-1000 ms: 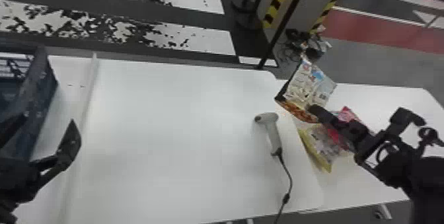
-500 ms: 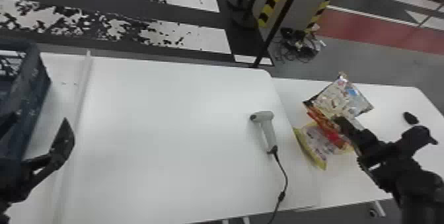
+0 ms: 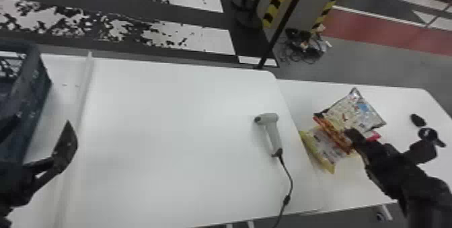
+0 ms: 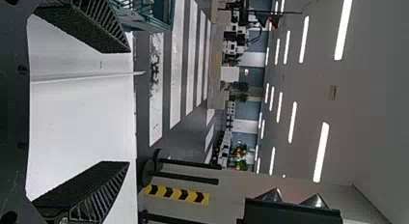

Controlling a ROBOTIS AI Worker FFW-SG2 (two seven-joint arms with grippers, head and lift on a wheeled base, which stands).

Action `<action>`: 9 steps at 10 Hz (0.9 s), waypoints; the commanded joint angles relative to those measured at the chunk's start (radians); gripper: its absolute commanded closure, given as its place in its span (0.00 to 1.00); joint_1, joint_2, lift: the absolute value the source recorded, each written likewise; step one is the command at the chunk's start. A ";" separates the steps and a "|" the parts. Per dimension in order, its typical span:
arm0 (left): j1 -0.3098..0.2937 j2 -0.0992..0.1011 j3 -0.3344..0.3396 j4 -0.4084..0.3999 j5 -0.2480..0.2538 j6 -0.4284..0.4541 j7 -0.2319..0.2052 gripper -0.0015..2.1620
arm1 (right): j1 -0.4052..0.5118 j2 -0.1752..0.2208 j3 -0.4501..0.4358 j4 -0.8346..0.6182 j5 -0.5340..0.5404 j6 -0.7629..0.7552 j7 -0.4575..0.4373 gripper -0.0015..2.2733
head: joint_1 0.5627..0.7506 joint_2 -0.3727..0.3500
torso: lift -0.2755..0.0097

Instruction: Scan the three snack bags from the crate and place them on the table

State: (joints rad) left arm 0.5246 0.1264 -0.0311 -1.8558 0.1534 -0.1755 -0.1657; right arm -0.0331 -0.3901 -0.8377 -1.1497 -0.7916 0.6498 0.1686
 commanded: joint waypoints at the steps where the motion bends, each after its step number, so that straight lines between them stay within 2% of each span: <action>1: 0.000 0.001 -0.003 0.000 0.000 0.000 0.000 0.02 | -0.001 -0.006 0.000 0.004 -0.003 0.000 0.000 0.00 | 0.70 0.03 | 0.75; 3: 0.002 -0.001 -0.003 -0.002 0.000 0.000 -0.002 0.02 | 0.018 -0.006 -0.003 -0.013 -0.032 -0.003 0.002 0.03 | 0.70 0.03 | 0.75; 5: 0.003 -0.001 -0.003 -0.002 -0.001 0.000 0.000 0.02 | 0.073 0.004 -0.006 -0.114 -0.060 -0.003 0.000 0.03 | 0.70 0.03 | 0.75; 7: 0.003 -0.002 -0.004 -0.002 -0.001 0.000 0.000 0.02 | 0.140 0.051 -0.006 -0.289 -0.049 -0.006 -0.001 0.03 | 0.70 0.03 | 0.75; 9: 0.003 -0.002 -0.004 -0.003 -0.003 0.000 0.000 0.02 | 0.217 0.139 0.019 -0.513 0.032 -0.006 0.015 0.03 | 0.70 0.03 | 0.75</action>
State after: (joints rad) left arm 0.5271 0.1240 -0.0354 -1.8580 0.1514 -0.1755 -0.1656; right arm 0.1650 -0.2767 -0.8274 -1.6029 -0.7848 0.6437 0.1818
